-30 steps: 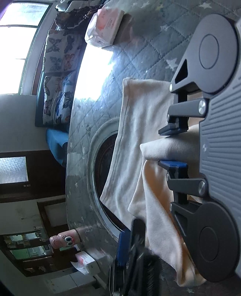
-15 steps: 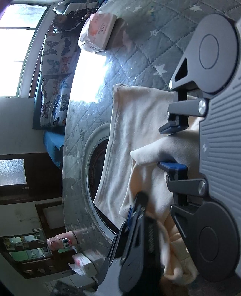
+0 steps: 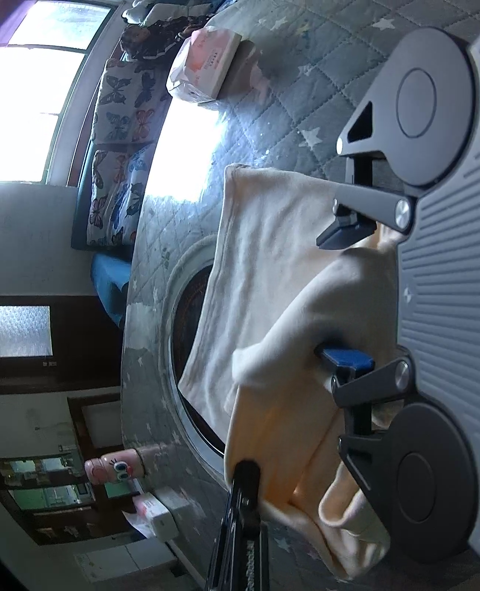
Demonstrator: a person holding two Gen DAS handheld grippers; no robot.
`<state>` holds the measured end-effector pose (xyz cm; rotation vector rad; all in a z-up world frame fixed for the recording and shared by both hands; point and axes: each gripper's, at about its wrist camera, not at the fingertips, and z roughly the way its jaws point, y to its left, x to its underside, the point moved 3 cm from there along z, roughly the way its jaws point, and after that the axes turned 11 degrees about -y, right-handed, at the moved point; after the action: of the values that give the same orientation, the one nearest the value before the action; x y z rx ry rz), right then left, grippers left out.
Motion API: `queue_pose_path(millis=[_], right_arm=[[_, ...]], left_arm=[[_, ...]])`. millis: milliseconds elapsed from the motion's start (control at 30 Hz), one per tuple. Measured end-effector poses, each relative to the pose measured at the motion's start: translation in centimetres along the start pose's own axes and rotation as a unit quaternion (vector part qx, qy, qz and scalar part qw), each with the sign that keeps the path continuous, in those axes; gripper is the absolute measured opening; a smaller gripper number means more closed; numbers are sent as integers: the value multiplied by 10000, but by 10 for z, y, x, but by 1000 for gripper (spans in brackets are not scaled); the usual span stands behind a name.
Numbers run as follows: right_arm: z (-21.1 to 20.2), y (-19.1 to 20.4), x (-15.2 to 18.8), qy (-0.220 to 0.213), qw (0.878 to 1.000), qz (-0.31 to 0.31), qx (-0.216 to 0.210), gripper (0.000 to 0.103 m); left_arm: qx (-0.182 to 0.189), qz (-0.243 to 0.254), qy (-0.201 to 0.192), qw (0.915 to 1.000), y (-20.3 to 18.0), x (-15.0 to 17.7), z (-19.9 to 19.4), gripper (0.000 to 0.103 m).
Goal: Fold clothes
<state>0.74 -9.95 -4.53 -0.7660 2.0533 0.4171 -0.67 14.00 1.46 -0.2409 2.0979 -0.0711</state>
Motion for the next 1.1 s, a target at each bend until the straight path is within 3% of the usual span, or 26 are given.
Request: queue_pose_path(millis=[367, 533, 733, 867, 1033, 1100], right_arm=[[-29, 8, 12, 126, 9994, -298, 99, 55], [-46, 18, -6, -112, 9990, -396, -145, 55], [-16, 40, -38, -242, 9969, -622, -419, 54], [25, 47, -50, -39, 9968, -663, -449, 51], [65, 47, -47, 291, 9963, -710, -387, 45], [71, 46, -45, 350, 9961, -712, -382, 40]], left_arm=[[-272, -89, -65, 9996, 16, 24, -39, 6], [-318, -211, 60, 9993, 27, 36, -45, 6], [-275, -29, 53, 9996, 24, 41, -49, 12], [-264, 52, 45, 9996, 24, 40, -50, 26], [-296, 229, -5, 9993, 21, 38, -51, 54], [-269, 277, -15, 9993, 18, 36, -48, 57]])
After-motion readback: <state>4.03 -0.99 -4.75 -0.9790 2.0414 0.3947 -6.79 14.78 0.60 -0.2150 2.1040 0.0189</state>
